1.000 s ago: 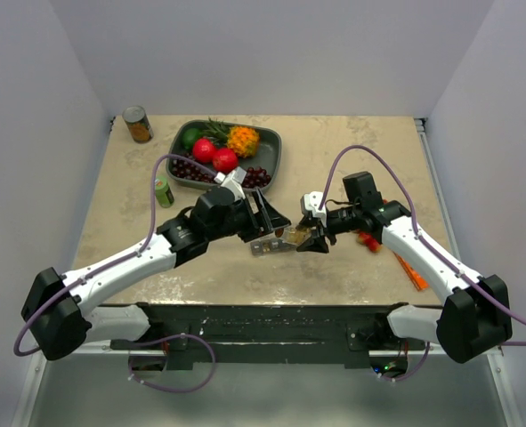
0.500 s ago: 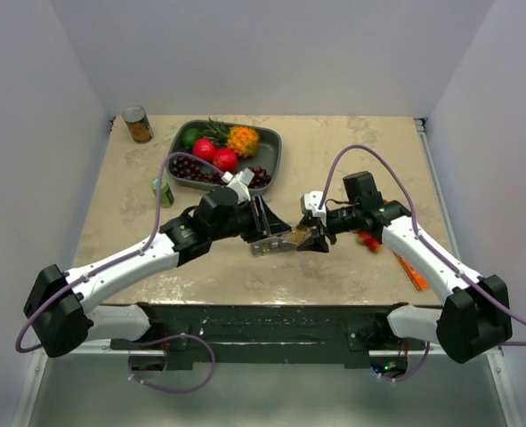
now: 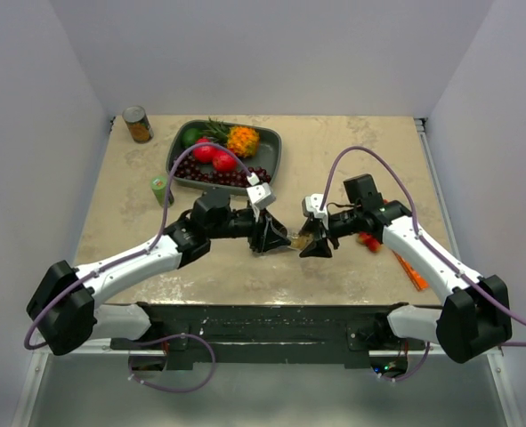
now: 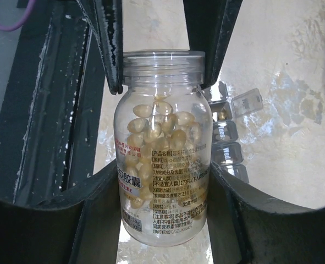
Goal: Sort the pills into containers
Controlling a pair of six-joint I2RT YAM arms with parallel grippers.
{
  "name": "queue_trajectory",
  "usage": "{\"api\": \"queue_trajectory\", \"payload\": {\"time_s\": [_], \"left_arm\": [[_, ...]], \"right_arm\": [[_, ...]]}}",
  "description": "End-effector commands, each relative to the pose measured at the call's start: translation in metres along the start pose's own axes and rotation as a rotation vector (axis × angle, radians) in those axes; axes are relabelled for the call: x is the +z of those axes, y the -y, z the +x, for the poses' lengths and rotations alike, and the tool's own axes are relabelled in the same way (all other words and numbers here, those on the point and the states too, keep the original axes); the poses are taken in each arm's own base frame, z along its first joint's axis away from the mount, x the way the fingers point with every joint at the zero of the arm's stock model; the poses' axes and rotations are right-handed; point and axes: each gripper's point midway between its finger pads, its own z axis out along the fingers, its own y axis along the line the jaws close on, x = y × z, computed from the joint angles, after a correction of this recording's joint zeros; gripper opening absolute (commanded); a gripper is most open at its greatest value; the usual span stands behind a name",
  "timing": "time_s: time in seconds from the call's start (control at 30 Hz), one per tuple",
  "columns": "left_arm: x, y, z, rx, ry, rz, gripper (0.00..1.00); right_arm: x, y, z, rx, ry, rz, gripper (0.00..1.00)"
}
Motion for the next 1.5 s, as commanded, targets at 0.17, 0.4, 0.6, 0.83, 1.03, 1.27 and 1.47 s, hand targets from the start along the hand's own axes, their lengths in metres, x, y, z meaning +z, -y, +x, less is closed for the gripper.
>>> {"api": "queue_trajectory", "payload": {"time_s": [0.17, 0.4, 0.6, 0.83, 1.03, 1.27, 1.47], "left_arm": [[-0.003, 0.01, -0.045, 0.352, 0.169, 0.053, 0.69], [-0.047, 0.003, -0.067, 0.188, 0.348, -0.129, 0.99], [-0.075, -0.015, -0.074, -0.087, 0.413, -0.281, 1.0], [-0.075, -0.033, -0.055, -0.663, 0.434, -0.32, 0.99], [-0.043, -0.025, -0.058, -0.75, 0.335, -0.32, 0.99], [-0.018, -0.022, -0.047, -0.748, 0.258, -0.317, 0.89], [-0.01, -0.018, -0.038, -0.732, 0.207, -0.312, 0.77]], "right_arm": [[-0.003, 0.012, -0.031, -0.129, 0.078, 0.021, 0.0], [-0.002, 0.012, -0.03, -0.13, 0.075, 0.02, 0.0], [-0.003, 0.013, -0.029, -0.129, 0.07, 0.024, 0.0], [-0.002, 0.016, -0.026, -0.119, 0.061, 0.032, 0.0], [-0.001, 0.017, -0.026, -0.117, 0.058, 0.036, 0.0], [-0.003, 0.018, -0.026, -0.118, 0.059, 0.041, 0.0], [-0.002, 0.018, -0.026, -0.116, 0.06, 0.04, 0.0]]}}
